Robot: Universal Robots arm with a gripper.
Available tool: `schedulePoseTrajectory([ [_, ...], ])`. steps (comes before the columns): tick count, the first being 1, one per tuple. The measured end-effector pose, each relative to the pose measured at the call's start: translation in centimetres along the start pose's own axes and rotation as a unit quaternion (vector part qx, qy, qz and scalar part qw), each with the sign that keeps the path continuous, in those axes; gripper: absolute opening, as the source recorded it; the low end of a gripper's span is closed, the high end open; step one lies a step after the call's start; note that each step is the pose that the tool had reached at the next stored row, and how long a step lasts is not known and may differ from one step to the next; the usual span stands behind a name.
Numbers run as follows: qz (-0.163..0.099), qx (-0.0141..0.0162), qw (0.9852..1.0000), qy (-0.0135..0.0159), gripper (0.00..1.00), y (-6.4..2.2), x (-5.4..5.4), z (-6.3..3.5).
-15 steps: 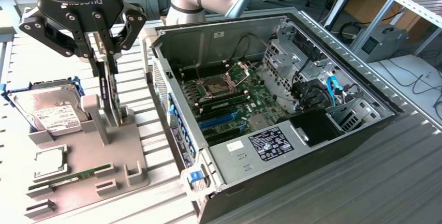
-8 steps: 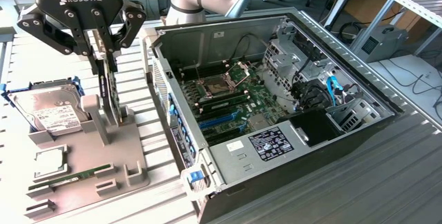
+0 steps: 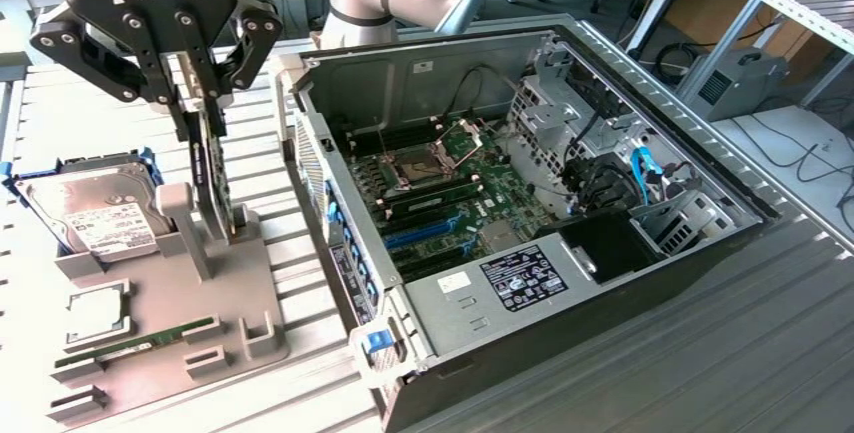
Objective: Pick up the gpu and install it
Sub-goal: 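Pick up the gpu and move the gpu toward the slot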
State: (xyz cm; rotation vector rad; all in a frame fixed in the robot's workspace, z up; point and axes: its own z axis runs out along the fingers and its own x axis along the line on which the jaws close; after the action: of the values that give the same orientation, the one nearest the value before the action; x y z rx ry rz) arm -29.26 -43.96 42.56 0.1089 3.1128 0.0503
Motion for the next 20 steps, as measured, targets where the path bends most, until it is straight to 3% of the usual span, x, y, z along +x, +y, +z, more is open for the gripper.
schedulePoseTrajectory([
  [20, 0.000, 0.0000, 1.0000, 0.0000, 0.27, 0.03, 0.0, -1.07],
])
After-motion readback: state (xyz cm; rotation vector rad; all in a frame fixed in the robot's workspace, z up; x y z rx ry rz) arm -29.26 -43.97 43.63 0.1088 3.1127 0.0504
